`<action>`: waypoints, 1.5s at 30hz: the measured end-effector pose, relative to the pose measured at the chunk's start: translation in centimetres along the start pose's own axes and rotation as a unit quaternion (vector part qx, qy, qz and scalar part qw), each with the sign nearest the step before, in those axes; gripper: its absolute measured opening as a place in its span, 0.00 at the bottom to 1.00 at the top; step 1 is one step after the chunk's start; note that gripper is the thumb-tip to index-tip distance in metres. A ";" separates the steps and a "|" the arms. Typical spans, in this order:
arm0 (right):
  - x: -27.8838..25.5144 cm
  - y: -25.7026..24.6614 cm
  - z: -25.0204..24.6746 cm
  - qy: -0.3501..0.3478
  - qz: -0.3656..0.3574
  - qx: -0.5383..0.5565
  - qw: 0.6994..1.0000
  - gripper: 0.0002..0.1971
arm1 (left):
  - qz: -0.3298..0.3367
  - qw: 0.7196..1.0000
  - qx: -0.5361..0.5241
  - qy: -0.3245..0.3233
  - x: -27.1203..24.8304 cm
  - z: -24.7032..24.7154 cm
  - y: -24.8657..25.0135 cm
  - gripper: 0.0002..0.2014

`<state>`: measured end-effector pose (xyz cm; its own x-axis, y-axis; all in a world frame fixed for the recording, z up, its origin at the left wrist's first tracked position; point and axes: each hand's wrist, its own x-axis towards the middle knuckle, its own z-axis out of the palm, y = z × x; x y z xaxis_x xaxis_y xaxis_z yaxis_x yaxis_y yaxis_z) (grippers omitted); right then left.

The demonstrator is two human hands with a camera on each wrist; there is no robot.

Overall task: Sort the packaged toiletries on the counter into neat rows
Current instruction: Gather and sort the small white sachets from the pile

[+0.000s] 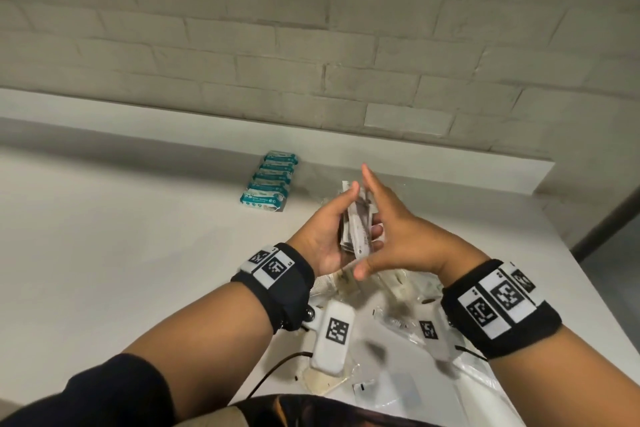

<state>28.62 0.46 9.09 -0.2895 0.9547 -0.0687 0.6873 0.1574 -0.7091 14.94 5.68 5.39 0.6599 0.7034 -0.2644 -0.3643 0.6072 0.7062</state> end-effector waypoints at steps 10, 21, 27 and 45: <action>0.1 -0.8 -0.5 0.035 -0.042 -0.167 0.985 0.73 | -0.011 0.998 0.011 -0.062 -0.2 -0.2 0.3 0.13; -0.5 -1.1 0.2 0.056 -0.068 -0.242 0.966 0.70 | -0.029 0.999 0.007 -0.022 -0.6 1.3 0.4 0.17; -0.6 -1.1 0.3 0.064 -0.076 -0.245 0.964 0.68 | -0.030 0.999 0.038 0.004 -0.8 1.5 0.2 0.09; 2.9 3.0 1.2 0.103 0.193 0.457 0.862 0.08 | 0.116 0.985 0.022 0.123 2.3 -1.3 -0.3 0.17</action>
<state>29.04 3.38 5.86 0.0318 0.9306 -0.3647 -0.1342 -0.3577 -0.9242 15.70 7.59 3.72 0.3815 0.8930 -0.2388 -0.4543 0.4061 0.7929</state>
